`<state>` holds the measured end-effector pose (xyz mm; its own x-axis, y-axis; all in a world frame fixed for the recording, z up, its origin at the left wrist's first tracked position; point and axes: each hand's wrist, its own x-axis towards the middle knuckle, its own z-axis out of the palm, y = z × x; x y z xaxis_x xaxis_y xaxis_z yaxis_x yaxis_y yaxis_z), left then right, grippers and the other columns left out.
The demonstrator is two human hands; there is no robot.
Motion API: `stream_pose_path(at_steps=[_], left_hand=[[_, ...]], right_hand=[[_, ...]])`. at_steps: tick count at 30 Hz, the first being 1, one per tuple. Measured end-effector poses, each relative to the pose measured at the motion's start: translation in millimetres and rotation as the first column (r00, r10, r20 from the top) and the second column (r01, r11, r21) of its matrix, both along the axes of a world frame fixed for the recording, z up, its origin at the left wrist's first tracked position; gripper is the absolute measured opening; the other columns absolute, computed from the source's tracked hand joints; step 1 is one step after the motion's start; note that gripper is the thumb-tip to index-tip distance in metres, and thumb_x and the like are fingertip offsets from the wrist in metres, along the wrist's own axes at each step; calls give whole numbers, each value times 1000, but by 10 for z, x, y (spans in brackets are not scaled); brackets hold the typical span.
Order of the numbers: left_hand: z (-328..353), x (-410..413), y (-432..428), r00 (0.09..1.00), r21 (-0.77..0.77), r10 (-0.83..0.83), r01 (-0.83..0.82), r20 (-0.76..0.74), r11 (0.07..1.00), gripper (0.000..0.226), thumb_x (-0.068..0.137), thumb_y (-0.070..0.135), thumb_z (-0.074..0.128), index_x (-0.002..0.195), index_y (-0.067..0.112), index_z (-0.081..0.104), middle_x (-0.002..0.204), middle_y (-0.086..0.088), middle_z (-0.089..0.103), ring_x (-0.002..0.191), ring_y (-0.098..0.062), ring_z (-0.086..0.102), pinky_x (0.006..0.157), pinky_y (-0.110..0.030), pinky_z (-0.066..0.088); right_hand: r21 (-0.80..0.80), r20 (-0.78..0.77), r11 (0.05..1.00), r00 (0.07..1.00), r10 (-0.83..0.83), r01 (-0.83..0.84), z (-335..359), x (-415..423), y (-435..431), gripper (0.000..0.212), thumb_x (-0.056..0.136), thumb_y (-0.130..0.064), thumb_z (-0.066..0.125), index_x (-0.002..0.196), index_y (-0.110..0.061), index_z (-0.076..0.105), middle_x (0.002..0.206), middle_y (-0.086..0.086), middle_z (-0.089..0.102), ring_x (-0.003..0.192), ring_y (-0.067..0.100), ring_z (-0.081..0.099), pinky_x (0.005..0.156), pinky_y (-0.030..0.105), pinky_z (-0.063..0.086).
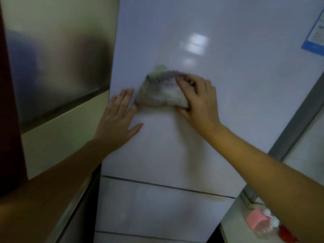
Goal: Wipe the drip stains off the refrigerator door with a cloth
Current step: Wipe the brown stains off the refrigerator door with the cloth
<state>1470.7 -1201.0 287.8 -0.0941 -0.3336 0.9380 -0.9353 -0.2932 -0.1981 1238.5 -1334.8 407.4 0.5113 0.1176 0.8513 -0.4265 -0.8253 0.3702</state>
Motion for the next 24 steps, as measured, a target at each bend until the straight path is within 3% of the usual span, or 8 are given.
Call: stream_pose_path(at_steps=[4,7,13,17,24], left_hand=[[4,-5,65,1000,74,1,0,-12,997,72,105,51,32,160,5,24,166,-25,21,156,-38,17,127,-53,17],[1,-20,67,999,70,9,-7,-32,998,73,105,54,38,160,6,26,166,-24,21,155,-38,19,127,-51,17],[-30,-11,47,1000,36,17,-16,-21,999,70,105,50,44,159,6,30,164,-24,26,154,-38,24,127,-51,19],[-36,0,44,1000,30,22,-21,-5,999,71,105,49,45,159,6,29,165,-24,25,155,-37,23,127,-51,20],[-48,50,7,999,-6,3,-2,44,1000,71,104,48,44,158,6,31,164,-24,27,153,-39,28,126,-52,22]], right_hand=[[30,-49,1000,999,0,1,-976,-105,-15,68,75,-22,84,138,-13,63,133,18,59,114,36,54,88,40,39],[25,-112,1000,994,20,-17,-1648,-160,14,66,72,-12,87,135,-12,66,132,15,59,111,35,55,87,41,41],[4,-394,1000,919,-3,6,-2569,-268,101,66,70,-8,79,134,-16,65,133,11,59,110,31,56,89,40,39],[32,-369,999,930,11,2,-2167,-306,50,61,76,-25,75,135,-17,64,132,11,60,109,32,59,89,39,38],[25,-47,999,998,-34,35,-30,-190,35,67,76,-32,77,139,-16,61,130,15,60,111,35,54,84,40,39]])
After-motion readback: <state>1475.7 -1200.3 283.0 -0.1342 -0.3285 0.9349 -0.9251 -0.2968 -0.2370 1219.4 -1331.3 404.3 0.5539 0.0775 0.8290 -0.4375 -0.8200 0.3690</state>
